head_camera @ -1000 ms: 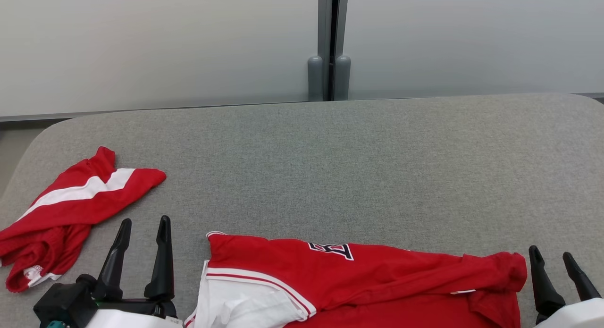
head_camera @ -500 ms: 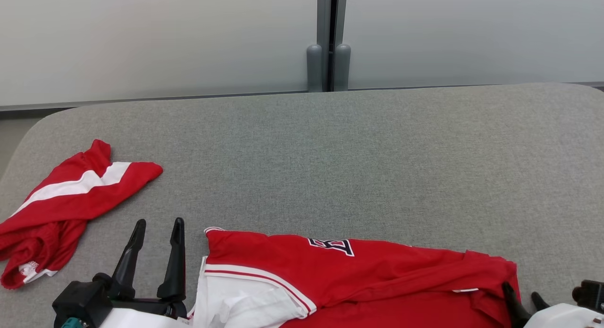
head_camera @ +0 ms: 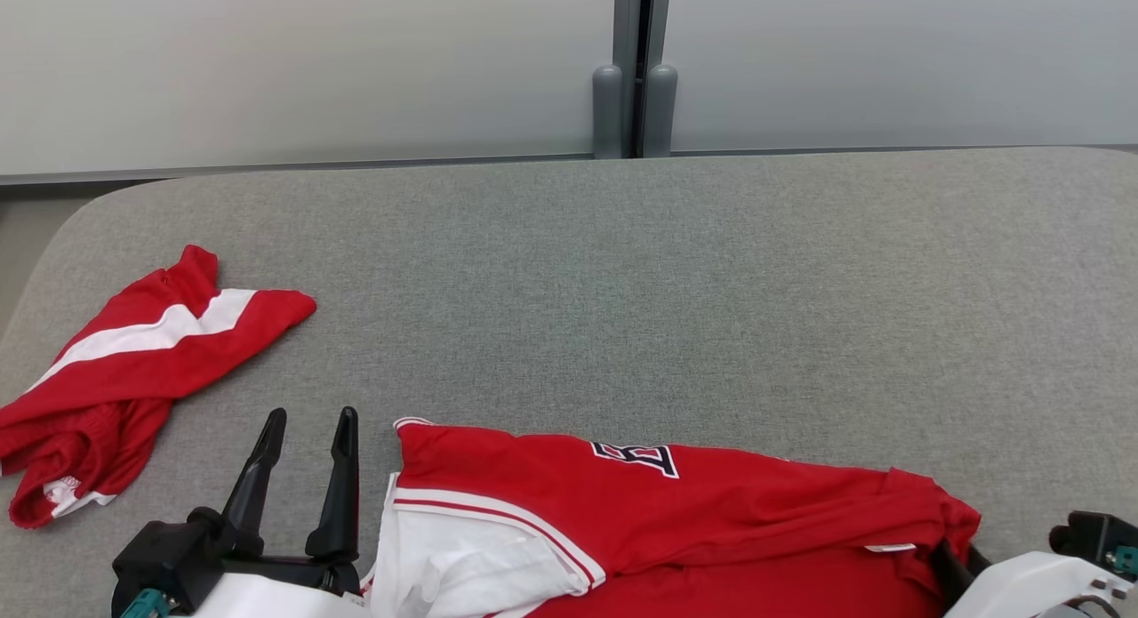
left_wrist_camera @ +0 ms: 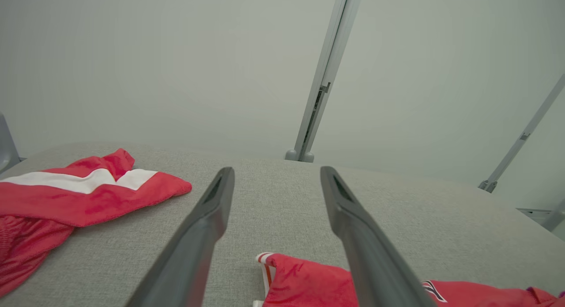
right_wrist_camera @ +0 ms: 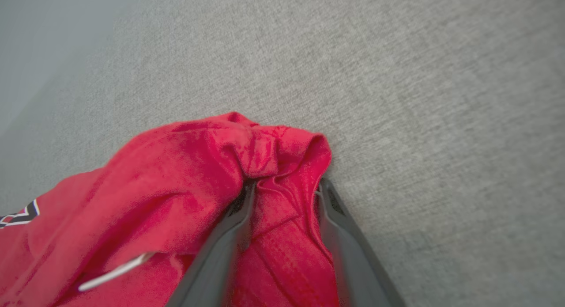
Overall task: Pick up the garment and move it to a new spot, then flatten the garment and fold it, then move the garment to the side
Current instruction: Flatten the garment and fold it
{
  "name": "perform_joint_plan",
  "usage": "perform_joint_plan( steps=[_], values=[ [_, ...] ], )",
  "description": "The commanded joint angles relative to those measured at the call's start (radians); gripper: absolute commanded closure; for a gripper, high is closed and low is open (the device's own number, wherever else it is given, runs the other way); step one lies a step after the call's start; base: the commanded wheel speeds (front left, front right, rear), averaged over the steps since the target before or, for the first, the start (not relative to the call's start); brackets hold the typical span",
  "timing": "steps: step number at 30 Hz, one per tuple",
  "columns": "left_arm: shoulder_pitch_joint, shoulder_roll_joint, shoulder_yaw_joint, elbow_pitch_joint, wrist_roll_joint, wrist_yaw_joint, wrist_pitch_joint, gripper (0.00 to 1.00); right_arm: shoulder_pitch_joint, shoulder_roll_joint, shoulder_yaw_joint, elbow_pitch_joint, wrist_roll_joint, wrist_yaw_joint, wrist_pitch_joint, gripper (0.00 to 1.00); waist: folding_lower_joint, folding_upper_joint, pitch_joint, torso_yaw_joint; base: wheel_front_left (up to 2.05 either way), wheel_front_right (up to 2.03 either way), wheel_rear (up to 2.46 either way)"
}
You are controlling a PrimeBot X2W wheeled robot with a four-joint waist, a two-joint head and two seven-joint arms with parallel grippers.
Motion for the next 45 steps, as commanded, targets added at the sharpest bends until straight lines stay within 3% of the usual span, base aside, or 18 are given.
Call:
perform_joint_plan(
  steps=[1, 12, 18, 25, 34, 40, 45],
  values=[
    [-0.02, 0.005, 0.003, 0.004, 0.004, -0.001, -0.004, 0.0, 0.022, 0.041, 0.054, 0.029, 0.018, 0.008, 0.036, 1.0, 0.0, -0.0001, 0.002, 0.002, 0.0, 0.0, 0.0],
    [-0.021, -0.002, 0.011, 0.005, 0.01, -0.001, -0.005, 0.0, -0.047, -0.051, 0.049, -0.04, 0.073, 0.006, -0.099, 1.0, 0.0, -0.0001, -0.009, -0.01, 0.0, 0.0, 0.0],
    [-0.022, -0.004, 0.019, -0.002, 0.019, -0.002, -0.005, 0.0, -0.112, -0.146, 0.017, -0.012, 0.056, 0.006, -0.107, 1.0, 0.0, -0.0001, -0.012, -0.019, 0.0, 0.0, 0.0],
    [-0.018, -0.006, 0.035, -0.003, 0.023, -0.003, -0.005, 0.0, -0.191, -0.189, 0.007, -0.02, 0.06, 0.006, -0.084, 1.0, 0.0, -0.0001, -0.026, -0.012, 0.0, 0.0, 0.0],
    [0.021, -0.013, 0.044, 0.016, 0.017, -0.005, -0.005, 0.0, -0.143, -0.162, 0.103, -0.241, 0.081, 0.006, -0.002, 1.0, 0.0, -0.0001, -0.077, 0.016, 0.0, 0.0, 0.0],
    [0.041, 0.0, 0.048, 0.021, 0.01, -0.005, 0.001, 0.0, -0.075, -0.076, 0.195, -0.423, 0.094, 0.006, 0.069, 1.0, 0.0, -0.0001, -0.103, 0.065, 0.0, 0.0, 0.0],
    [0.028, 0.002, 0.039, 0.025, 0.011, -0.007, 0.012, 0.0, -0.082, -0.006, 0.27, -0.42, 0.11, 0.006, 0.111, 1.0, 0.0, -0.0001, -0.101, 0.121, 0.0, 0.0, 0.0]
  ],
)
